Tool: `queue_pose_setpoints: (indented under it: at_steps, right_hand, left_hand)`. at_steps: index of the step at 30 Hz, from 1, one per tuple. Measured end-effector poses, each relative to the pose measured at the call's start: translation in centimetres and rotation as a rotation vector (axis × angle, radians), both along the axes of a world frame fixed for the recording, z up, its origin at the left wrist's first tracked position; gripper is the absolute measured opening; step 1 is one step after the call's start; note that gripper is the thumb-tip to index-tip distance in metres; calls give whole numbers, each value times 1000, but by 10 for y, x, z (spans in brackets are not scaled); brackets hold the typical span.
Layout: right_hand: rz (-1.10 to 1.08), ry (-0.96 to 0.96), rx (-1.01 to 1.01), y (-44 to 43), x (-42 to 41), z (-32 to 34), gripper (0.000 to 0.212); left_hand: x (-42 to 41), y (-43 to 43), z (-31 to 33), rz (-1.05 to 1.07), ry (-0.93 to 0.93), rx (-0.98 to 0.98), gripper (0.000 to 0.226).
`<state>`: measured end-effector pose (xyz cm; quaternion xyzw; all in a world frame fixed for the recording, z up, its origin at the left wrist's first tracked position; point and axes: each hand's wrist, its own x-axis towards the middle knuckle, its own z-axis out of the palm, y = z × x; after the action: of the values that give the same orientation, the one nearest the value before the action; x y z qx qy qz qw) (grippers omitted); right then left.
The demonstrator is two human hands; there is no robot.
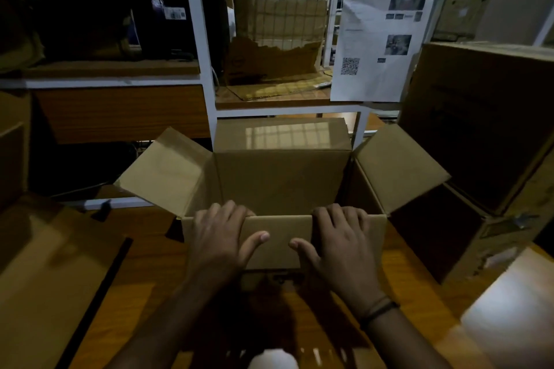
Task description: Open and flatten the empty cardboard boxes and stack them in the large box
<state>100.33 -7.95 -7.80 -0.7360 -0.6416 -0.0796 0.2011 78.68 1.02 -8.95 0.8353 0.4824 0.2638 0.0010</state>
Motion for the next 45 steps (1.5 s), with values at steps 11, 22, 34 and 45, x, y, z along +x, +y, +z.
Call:
queue_pose_setpoints:
  at_steps: [11,22,34,45]
  right_hand:
    - [314,-94,-309,-41,11,22,120]
    - [170,-176,438,-10,49,65,51]
    - [-56,48,346,31,49,-20,81]
    - [-96,542,328,-7,46,-97,116]
  left_hand:
    - [-13,-33,47,-90,-390,-410,24]
    - [-23,-76,76,126,-851,464,8]
    - [-14,-46,-13,311,-642,5,68]
    - [-28,-40,-38,191,-523,-288,108]
